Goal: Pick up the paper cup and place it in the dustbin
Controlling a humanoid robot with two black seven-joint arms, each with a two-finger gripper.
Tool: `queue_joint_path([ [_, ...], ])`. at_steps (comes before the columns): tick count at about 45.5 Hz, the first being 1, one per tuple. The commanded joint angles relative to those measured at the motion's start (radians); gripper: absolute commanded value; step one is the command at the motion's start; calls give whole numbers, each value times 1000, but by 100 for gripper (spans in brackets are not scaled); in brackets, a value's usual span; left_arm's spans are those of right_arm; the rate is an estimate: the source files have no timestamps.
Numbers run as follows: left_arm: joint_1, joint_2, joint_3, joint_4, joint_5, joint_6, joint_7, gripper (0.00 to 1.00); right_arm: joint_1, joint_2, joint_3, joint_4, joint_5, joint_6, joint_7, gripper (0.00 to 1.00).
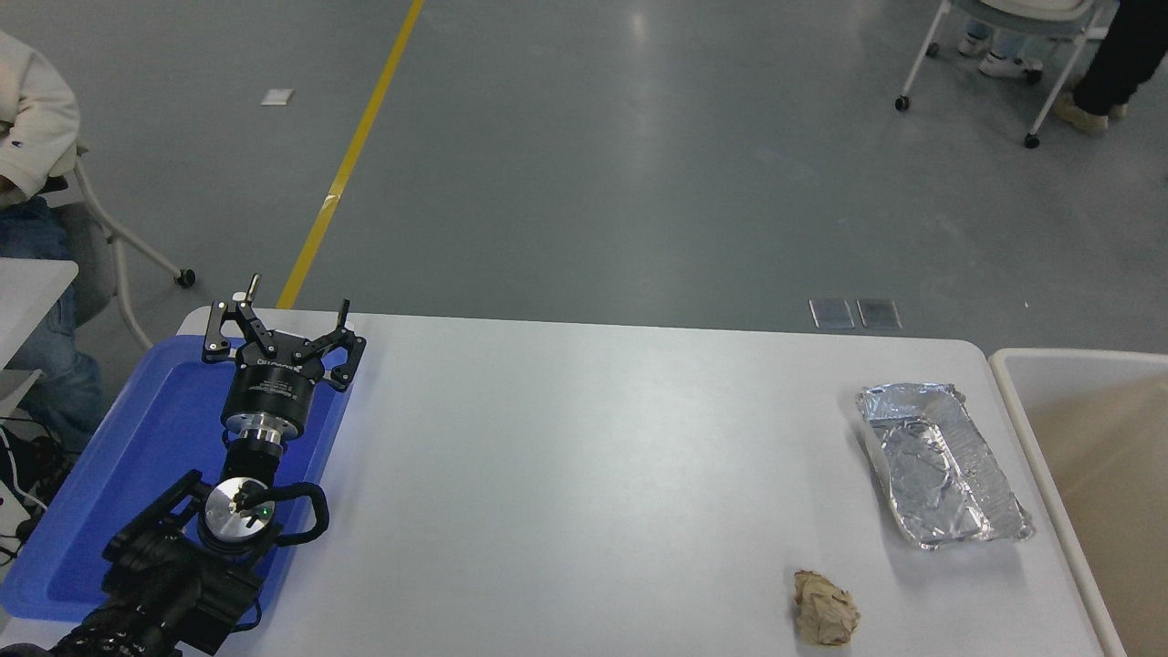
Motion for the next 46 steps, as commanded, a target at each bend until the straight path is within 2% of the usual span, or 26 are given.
queue_joint_path([
  [1, 0, 0, 0, 0, 0, 0, 0, 100, -184, 88, 110, -107, 6, -92, -1, 0],
  [2, 0, 0, 0, 0, 0, 0, 0, 100, -201, 102, 117, -123, 8, -111, -1, 1],
  [3, 0, 0, 0, 0, 0, 0, 0, 100, -207, 108, 119, -131, 9, -114, -1, 19],
  [4, 0, 0, 0, 0, 0, 0, 0, 100, -212, 112, 122, -136, 12, -115, -1, 52],
  [5, 0, 0, 0, 0, 0, 0, 0, 100, -215, 119, 124, -140, 20, -120, -1, 92],
  [6, 0, 0, 0, 0, 0, 0, 0, 100, -216, 122, 124, -142, 31, -122, -1, 100],
  [32, 0, 0, 0, 0, 0, 0, 0, 100, -204, 136, 113, -128, 106, -117, 0, 100],
  [46, 0, 0, 0, 0, 0, 0, 0, 100, -43, 142, 59, -50, 114, -105, 0, 100],
])
